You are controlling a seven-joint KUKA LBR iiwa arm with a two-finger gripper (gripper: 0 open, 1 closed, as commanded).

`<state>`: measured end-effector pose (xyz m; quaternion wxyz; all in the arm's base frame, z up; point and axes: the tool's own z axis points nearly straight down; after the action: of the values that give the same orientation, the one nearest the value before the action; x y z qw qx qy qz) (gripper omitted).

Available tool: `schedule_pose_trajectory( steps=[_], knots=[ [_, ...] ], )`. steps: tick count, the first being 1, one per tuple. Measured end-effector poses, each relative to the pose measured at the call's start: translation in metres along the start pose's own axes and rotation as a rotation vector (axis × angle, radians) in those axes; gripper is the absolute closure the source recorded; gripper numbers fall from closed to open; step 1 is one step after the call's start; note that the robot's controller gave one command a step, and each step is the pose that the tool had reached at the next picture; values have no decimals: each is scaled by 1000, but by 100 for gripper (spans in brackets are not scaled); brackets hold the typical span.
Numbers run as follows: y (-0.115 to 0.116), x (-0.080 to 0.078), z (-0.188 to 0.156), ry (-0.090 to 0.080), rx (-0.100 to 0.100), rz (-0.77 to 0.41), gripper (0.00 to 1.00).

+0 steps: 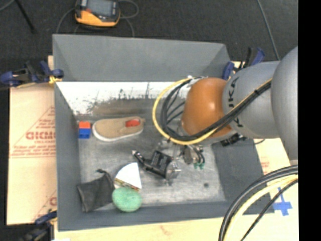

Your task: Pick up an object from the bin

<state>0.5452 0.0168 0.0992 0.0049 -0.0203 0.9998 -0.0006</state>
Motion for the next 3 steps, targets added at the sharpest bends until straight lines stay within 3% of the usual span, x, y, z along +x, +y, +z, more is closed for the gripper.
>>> schedule_pose_trajectory(
  steps=[1, 2, 3],
  knots=[
    [26, -5, 17, 10, -3, 130, 0],
    [22, -15, 3, 6, 0, 120, 0],
    [36, -12, 23, 7, -1, 193, 0]
  ],
)
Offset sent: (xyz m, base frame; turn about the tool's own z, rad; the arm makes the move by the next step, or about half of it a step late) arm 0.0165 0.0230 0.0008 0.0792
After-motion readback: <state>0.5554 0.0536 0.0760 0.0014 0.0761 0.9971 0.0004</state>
